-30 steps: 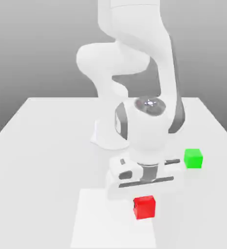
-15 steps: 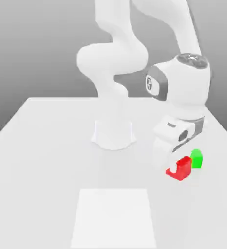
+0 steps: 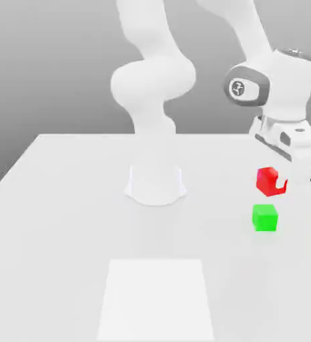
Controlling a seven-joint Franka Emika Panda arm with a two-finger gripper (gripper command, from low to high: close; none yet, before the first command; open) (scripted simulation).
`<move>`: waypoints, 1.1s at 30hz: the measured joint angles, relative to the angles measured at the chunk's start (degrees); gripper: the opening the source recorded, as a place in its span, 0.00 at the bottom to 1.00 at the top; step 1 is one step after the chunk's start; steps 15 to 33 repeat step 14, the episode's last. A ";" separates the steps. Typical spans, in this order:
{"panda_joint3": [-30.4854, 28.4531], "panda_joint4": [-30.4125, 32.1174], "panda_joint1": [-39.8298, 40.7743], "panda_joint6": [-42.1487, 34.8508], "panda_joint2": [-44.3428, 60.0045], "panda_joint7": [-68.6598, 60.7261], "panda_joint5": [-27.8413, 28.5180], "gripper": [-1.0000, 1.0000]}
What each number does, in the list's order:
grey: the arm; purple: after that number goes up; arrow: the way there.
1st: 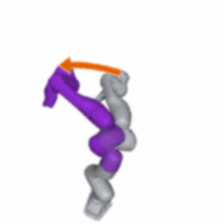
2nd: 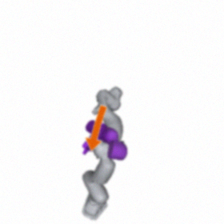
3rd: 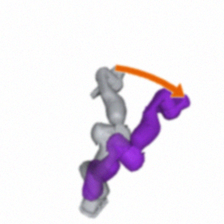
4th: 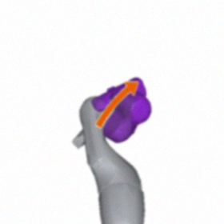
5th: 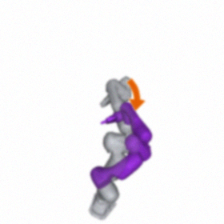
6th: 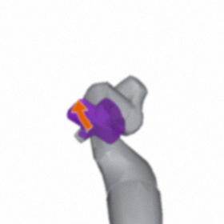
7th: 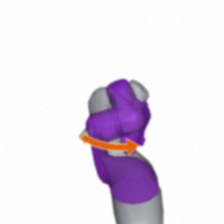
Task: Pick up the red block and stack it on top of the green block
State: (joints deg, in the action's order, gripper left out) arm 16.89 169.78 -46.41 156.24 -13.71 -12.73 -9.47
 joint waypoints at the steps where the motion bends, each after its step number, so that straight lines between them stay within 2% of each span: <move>1: 0.32 -0.02 0.35 1.78 1.80 0.32 0.74 0.00; 6: 1.24 -0.26 3.49 11.52 11.99 4.97 7.89 0.00; 7: 0.96 -0.29 3.57 12.64 13.18 5.94 9.29 1.00; 33: 0.95 -0.28 3.23 12.56 13.00 5.69 8.92 1.00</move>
